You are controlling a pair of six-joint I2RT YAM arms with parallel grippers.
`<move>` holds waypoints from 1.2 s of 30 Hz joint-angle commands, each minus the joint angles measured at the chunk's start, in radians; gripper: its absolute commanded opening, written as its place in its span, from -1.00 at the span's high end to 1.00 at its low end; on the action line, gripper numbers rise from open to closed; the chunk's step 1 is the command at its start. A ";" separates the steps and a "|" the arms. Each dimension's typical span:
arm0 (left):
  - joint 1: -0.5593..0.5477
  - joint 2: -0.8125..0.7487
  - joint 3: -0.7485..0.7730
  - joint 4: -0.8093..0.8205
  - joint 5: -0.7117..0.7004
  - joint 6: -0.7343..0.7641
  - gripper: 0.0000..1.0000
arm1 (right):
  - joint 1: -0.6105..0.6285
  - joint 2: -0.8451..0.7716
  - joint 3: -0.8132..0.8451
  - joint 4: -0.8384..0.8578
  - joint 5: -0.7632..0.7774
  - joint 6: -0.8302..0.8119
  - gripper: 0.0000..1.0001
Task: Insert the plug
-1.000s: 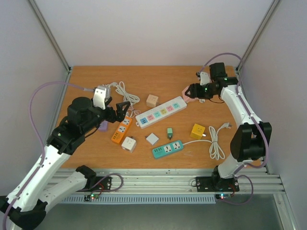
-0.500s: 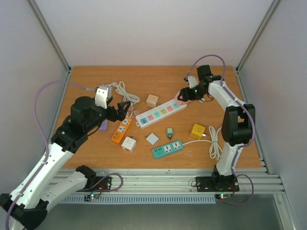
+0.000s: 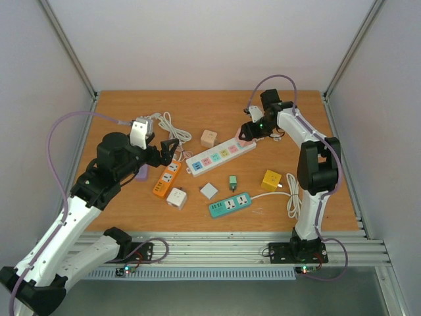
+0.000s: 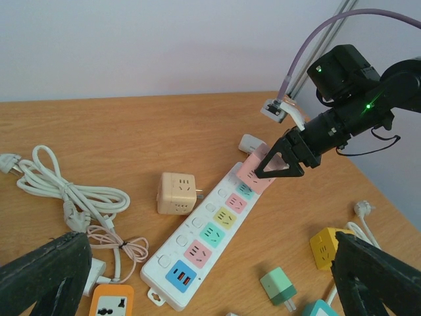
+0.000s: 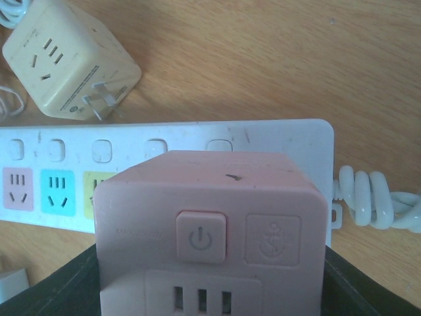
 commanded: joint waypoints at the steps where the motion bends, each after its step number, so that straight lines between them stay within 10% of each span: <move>1: 0.008 -0.003 -0.010 0.066 0.019 -0.013 -0.99 | 0.018 0.021 0.065 -0.050 0.022 -0.028 0.19; 36: 0.011 -0.002 -0.014 0.068 0.015 -0.008 -0.99 | 0.031 0.020 0.079 -0.051 0.126 0.017 0.22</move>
